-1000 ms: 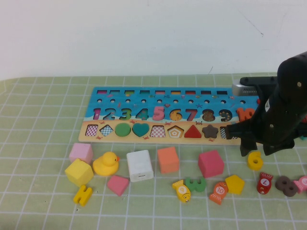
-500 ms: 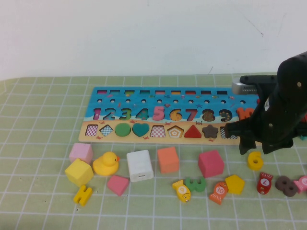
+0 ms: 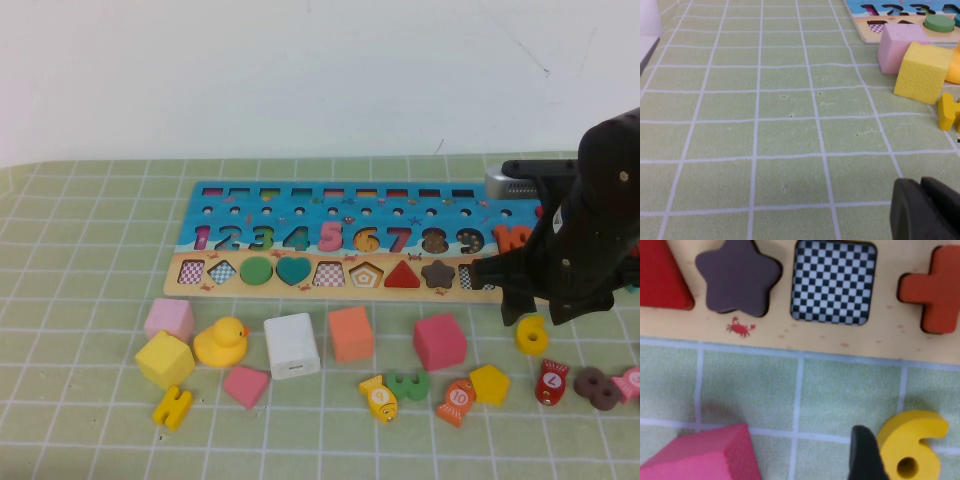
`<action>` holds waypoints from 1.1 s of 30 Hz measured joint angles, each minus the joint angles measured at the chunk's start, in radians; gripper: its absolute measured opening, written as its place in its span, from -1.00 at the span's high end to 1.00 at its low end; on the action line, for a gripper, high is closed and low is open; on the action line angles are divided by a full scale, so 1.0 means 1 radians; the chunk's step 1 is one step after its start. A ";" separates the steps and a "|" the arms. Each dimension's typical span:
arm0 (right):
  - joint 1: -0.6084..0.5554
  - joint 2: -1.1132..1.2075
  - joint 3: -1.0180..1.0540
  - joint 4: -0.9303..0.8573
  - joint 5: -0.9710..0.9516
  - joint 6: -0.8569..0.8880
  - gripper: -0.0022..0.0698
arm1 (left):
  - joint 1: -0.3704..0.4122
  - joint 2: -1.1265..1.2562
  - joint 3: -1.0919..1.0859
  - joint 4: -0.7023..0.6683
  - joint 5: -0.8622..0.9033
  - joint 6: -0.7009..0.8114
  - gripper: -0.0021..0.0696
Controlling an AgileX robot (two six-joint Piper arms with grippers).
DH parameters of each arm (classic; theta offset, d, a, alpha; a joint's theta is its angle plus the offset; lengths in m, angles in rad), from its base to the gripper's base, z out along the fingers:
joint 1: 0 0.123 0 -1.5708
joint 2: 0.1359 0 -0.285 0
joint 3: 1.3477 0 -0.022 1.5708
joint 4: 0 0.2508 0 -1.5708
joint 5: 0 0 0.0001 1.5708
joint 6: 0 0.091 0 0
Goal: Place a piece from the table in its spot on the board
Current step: Pick up the "number 6"
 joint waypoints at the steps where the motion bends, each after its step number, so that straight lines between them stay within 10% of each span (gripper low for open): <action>1: 0.000 0.000 0.000 0.000 0.000 0.000 -0.14 | 0.000 0.000 0.000 0.000 0.000 0.000 0.95; 33: 0.000 0.055 0.000 0.008 0.011 -0.061 0.18 | 0.000 0.000 0.000 0.000 0.000 0.000 0.95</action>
